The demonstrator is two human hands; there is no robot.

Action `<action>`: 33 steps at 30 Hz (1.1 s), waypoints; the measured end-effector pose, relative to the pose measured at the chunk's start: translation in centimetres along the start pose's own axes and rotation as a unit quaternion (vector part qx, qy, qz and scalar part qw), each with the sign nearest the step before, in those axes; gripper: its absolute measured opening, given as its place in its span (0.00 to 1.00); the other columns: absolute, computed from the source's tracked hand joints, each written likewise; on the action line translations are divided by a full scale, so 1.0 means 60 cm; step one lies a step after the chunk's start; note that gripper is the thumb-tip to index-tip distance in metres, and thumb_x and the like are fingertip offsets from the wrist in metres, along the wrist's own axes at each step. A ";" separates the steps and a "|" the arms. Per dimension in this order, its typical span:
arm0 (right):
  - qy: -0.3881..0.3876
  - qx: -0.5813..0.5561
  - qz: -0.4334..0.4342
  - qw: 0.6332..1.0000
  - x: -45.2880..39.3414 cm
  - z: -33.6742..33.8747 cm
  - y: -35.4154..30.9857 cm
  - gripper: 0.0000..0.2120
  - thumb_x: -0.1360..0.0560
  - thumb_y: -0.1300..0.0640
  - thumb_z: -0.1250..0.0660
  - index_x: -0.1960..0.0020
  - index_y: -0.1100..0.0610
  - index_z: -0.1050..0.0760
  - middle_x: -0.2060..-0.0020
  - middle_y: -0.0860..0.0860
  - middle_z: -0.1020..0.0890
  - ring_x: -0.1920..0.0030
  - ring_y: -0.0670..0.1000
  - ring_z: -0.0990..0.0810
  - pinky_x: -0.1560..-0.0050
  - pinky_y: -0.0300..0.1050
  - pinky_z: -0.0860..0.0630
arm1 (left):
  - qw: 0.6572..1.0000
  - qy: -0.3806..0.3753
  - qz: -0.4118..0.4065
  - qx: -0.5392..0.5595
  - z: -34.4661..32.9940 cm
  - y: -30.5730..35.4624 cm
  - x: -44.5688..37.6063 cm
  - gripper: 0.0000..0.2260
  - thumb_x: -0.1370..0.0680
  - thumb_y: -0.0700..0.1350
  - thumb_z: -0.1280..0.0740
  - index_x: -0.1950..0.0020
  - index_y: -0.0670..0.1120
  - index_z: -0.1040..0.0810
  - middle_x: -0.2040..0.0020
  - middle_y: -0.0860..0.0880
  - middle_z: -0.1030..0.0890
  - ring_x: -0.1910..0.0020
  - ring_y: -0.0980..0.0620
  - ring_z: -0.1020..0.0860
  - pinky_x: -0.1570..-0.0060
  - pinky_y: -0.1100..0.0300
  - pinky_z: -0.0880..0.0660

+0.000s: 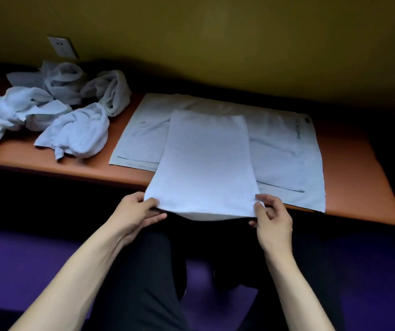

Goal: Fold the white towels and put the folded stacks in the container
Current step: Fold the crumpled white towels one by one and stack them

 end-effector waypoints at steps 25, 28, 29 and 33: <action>-0.043 0.067 0.177 0.981 -0.240 -0.086 -0.130 0.07 0.20 0.51 0.32 0.55 0.53 0.22 0.65 0.49 0.22 0.66 0.43 0.27 0.62 0.38 0.31 | 0.866 0.108 -0.374 -0.312 -0.058 0.205 -0.159 0.04 0.21 0.46 0.30 0.50 0.49 0.23 0.55 0.53 0.19 0.56 0.55 0.21 0.52 0.55 0.24; -0.012 0.046 0.158 0.986 -0.326 -0.123 -0.130 0.10 0.20 0.50 0.33 0.57 0.53 0.24 0.66 0.53 0.24 0.66 0.46 0.30 0.64 0.43 0.33 | 0.872 0.131 -0.384 -0.273 -0.084 0.257 -0.227 0.08 0.23 0.50 0.28 0.48 0.50 0.23 0.59 0.53 0.18 0.62 0.56 0.22 0.58 0.57 0.24; 0.000 0.044 0.153 0.987 -0.355 -0.132 -0.129 0.10 0.20 0.48 0.33 0.57 0.53 0.24 0.66 0.52 0.23 0.66 0.46 0.29 0.64 0.43 0.32 | 0.872 0.139 -0.389 -0.264 -0.093 0.273 -0.246 0.09 0.24 0.50 0.27 0.47 0.50 0.23 0.60 0.53 0.18 0.64 0.57 0.22 0.61 0.60 0.25; 0.029 0.089 0.130 0.987 -0.451 -0.166 -0.109 0.16 0.21 0.43 0.34 0.54 0.56 0.22 0.65 0.50 0.21 0.65 0.47 0.25 0.64 0.40 0.30 | 0.873 0.126 -0.379 -0.278 -0.123 0.302 -0.336 0.10 0.25 0.52 0.26 0.48 0.52 0.23 0.59 0.51 0.17 0.62 0.55 0.19 0.64 0.61 0.25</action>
Point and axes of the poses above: each hand's wrist, its own x-axis away from the middle knuckle, its own z-axis out of the back of the hand, y = z × x, the point moved 8 cm from there along -x, towards the middle knuckle
